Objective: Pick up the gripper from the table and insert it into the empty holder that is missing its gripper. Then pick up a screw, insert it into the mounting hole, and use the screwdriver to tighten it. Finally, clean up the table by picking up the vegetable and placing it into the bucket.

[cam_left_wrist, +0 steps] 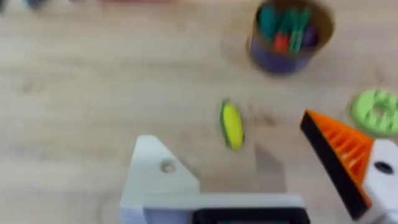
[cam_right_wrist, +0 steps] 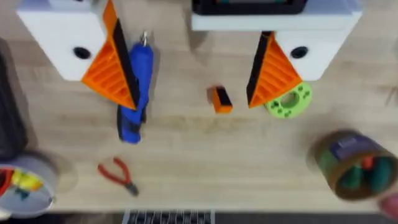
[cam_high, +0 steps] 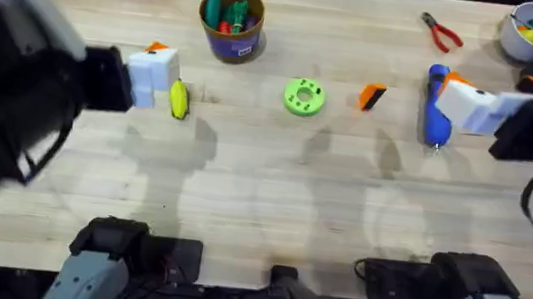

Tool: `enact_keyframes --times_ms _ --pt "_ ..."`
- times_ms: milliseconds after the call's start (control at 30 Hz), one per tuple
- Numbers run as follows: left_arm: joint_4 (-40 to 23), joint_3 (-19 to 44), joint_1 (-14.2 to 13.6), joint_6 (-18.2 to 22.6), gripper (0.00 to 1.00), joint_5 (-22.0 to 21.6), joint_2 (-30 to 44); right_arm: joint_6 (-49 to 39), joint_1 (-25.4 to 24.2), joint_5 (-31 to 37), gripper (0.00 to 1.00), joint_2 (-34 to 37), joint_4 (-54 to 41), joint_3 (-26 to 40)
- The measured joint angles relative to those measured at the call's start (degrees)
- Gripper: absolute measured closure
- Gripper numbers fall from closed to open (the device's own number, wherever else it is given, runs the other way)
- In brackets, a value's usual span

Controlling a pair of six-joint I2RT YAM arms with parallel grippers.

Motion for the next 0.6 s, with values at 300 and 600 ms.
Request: enact_keyframes --times_ms 300,600 --pt "-14.79 14.92 0.00 -4.54 0.015 0.02 22.80 0.00 0.00 0.00 0.008 19.06 -16.25 14.12" --pt "-18.36 16.69 0.00 -5.70 0.016 0.28 34.38 0.01 0.00 -0.04 0.008 26.77 -19.14 16.82"
